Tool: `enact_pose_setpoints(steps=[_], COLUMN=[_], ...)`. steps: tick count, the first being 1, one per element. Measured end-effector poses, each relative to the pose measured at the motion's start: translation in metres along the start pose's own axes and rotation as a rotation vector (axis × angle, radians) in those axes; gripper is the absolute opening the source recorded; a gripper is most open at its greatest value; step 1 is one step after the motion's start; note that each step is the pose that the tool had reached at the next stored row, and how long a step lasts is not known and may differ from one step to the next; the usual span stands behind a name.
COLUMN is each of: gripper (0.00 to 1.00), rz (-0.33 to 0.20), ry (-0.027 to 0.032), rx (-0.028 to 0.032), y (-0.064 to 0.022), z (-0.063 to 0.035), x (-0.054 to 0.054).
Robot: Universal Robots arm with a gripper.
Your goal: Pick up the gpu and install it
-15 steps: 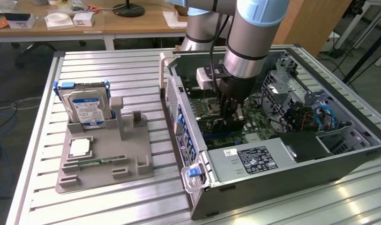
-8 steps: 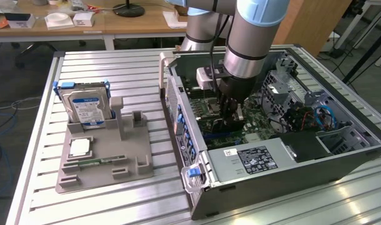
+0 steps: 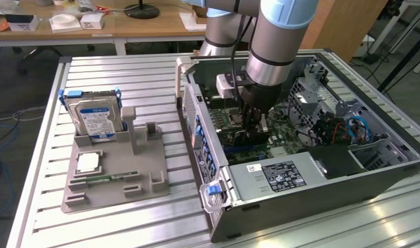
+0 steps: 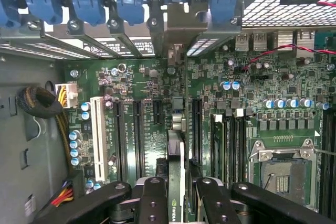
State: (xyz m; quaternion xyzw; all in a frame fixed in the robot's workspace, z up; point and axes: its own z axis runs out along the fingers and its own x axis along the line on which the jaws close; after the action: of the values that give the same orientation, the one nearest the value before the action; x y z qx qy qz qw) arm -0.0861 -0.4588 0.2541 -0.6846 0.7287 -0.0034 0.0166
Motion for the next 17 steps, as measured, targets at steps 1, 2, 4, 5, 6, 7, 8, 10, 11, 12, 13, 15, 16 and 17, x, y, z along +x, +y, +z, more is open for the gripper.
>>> enact_pose_setpoints(steps=[1, 2, 4, 5, 6, 7, 8, 10, 11, 12, 13, 15, 16, 17], gripper=[0.26, 0.26, 0.26, 0.26, 0.26, 0.26, 0.26, 0.26, 0.26, 0.26, 0.26, 0.26, 0.26, 0.26], rz=[0.0, 0.0, -0.001, -0.001, -0.001, -0.001, -0.001, -0.001, -0.001, -0.001, -0.001, -0.001, -0.001, -0.001], ry=[-0.0001, -0.0002, -0.0002, -0.0001, -0.0002, -0.0003, 0.0, 0.0007, 0.0008, 0.0007, 0.0004, -0.0001, 0.0, 0.0001], rx=[0.0001, 0.0001, 0.0001, 0.0001, 0.0002, 0.0002, 0.0001, -0.0003, -0.0004, -0.0003, -0.0002, 0.0001, 0.0, 0.0], y=[0.0, 0.0, 0.0002, 0.0002, 0.0003, 0.0004, 0.0006, 0.0009, 0.0009, 0.001, 0.001, 0.001, 0.001, 0.001], z=[0.0004, 0.0008, 0.0023, 0.0031, 0.0037, 0.0043, 0.0047, 0.0057, 0.0061, 0.0063, 0.0064, 0.0066, 0.0067, 0.0071], x=[-0.0005, -0.0005, -0.0005, -0.0005, -0.0005, -0.0005, -0.0005, -0.0003, -0.0003, -0.0003, -0.0003, -0.0004, -0.0004, -0.0004])
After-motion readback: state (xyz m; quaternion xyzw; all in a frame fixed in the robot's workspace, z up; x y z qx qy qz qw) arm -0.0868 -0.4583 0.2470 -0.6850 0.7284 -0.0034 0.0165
